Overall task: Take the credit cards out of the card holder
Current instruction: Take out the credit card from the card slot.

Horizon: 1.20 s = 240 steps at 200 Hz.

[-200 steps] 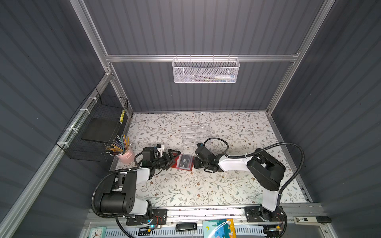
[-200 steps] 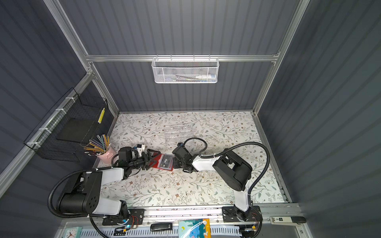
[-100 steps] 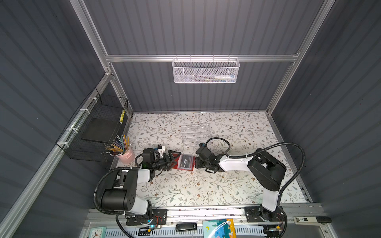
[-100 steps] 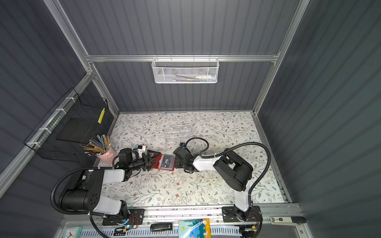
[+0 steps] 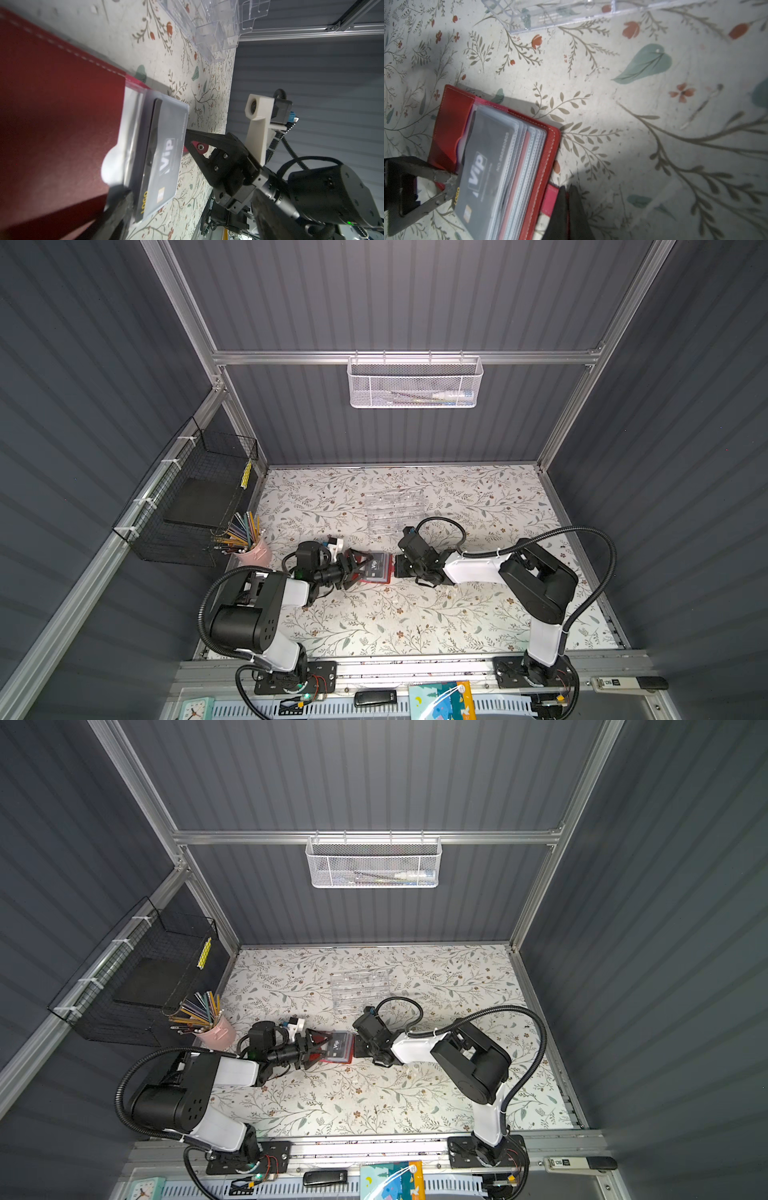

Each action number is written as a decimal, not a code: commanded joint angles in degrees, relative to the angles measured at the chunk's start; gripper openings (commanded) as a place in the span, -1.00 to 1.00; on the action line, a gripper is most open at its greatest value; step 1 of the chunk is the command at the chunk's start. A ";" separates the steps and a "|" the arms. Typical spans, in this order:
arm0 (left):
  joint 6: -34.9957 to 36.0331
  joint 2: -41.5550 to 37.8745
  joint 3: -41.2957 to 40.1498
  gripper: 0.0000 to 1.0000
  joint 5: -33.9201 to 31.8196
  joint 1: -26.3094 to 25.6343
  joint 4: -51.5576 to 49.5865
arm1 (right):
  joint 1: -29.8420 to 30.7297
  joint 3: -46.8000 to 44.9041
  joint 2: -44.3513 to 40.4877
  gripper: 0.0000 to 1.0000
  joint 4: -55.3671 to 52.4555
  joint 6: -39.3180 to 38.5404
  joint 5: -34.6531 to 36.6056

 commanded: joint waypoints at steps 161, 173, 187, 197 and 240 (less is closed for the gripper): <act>-8.12 8.30 -1.55 0.63 0.64 -2.62 23.81 | -0.55 -2.50 3.27 -0.99 -2.90 0.76 -1.59; -8.40 8.68 -1.56 0.61 0.30 -2.94 24.52 | -0.59 -2.41 3.44 -1.00 -2.86 0.69 -1.68; -8.39 8.62 -1.74 0.57 -0.11 -3.27 24.85 | -0.56 -2.32 3.57 -0.99 -2.93 0.77 -1.81; -8.26 8.55 -1.58 0.57 -0.25 -3.50 24.84 | -0.62 -2.33 3.64 -0.99 -2.86 0.82 -1.78; -6.83 7.73 -1.08 0.50 -1.30 -4.45 22.45 | -0.63 -2.33 3.71 -0.99 -2.98 0.74 -1.90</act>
